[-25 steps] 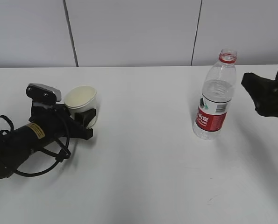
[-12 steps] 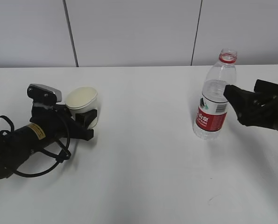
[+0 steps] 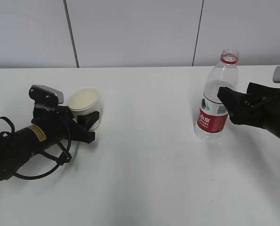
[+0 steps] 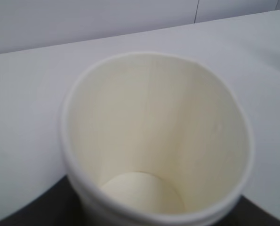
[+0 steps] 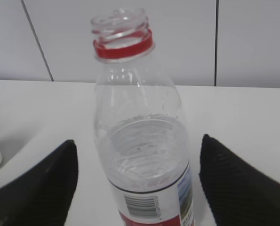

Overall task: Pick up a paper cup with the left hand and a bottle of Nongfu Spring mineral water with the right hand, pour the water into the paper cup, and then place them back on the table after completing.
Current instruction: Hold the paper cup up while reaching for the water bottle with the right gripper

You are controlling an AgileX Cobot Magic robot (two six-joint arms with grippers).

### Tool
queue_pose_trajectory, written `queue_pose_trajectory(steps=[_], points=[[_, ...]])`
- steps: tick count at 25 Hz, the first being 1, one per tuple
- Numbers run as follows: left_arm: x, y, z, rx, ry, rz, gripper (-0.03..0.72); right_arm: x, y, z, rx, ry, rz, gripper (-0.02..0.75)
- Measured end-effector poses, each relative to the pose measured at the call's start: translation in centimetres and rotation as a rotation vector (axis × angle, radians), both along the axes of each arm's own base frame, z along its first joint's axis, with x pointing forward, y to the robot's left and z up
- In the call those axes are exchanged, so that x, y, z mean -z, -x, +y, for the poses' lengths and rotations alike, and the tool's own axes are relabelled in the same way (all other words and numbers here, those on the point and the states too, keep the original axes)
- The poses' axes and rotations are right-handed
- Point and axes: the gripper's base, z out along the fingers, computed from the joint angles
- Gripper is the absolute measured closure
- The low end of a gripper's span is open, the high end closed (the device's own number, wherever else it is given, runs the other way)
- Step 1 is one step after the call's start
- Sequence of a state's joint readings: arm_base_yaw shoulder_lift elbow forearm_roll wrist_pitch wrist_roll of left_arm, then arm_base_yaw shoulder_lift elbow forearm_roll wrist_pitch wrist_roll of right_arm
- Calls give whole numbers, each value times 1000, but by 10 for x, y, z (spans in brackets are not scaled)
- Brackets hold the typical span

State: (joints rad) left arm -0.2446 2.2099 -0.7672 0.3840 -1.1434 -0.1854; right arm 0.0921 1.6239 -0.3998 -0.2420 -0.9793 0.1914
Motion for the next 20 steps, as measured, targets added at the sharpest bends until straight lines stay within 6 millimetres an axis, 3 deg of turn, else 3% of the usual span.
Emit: queue_pose_trajectory(steps=[20], points=[[0, 0, 0, 1, 1, 0, 320, 33, -42, 5, -7, -31, -6, 141]])
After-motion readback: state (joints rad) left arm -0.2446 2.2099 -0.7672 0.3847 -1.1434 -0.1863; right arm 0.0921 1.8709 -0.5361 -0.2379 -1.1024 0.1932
